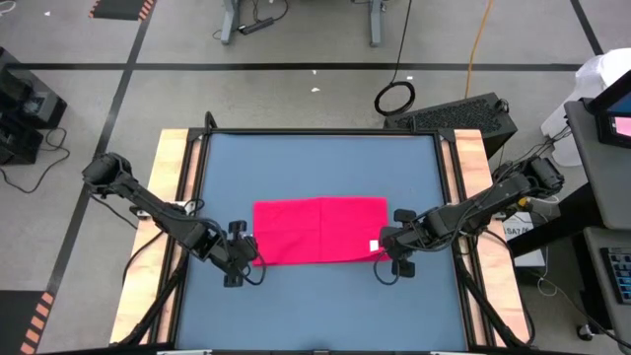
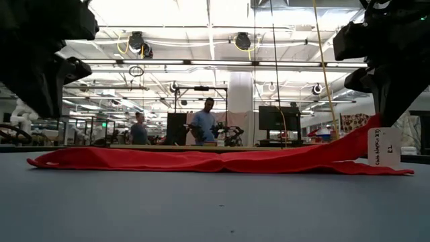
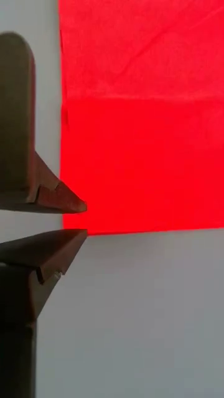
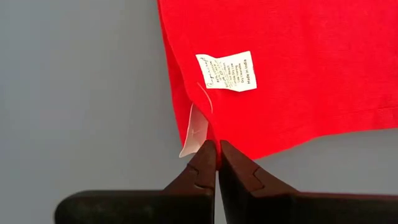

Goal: Roll towel
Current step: Fold the red towel

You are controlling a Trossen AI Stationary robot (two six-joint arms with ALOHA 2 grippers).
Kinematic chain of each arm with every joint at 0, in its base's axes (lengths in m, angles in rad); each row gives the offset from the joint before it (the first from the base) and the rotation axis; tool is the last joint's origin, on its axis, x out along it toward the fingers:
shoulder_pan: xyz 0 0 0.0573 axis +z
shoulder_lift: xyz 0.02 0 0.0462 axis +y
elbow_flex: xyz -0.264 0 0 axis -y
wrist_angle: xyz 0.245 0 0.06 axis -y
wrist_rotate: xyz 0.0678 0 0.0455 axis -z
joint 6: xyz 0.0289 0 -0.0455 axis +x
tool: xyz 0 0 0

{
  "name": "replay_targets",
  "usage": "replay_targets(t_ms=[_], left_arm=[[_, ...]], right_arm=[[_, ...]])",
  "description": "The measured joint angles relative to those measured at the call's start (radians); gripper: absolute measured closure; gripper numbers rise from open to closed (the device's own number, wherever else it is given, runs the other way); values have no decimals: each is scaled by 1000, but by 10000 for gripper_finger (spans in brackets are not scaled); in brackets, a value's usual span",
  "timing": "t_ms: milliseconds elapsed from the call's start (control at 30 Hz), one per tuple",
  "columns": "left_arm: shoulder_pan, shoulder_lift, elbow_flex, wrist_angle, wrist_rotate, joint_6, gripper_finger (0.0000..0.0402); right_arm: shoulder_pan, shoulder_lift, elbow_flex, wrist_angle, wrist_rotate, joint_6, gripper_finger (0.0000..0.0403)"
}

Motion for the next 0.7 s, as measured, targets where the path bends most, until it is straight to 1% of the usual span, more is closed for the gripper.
replay_targets(t_ms=[200,267,400,467,600,700], left_arm=[[0,41,0,8,2,0,319],[-2,54,0,39,2,-3,316],[-28,86,1,112,-2,-59,307],[-54,103,1,127,-35,-98,299],[-104,147,1,126,-188,-178,284],[-127,187,1,135,-205,-217,281]], right_arm=[[0,0,0,5,0,0,403],[0,0,0,5,0,0,403],[0,0,0,5,0,0,403],[0,0,0,5,0,0,403],[0,0,0,4,0,0,403],[0,0,0,4,0,0,403]])
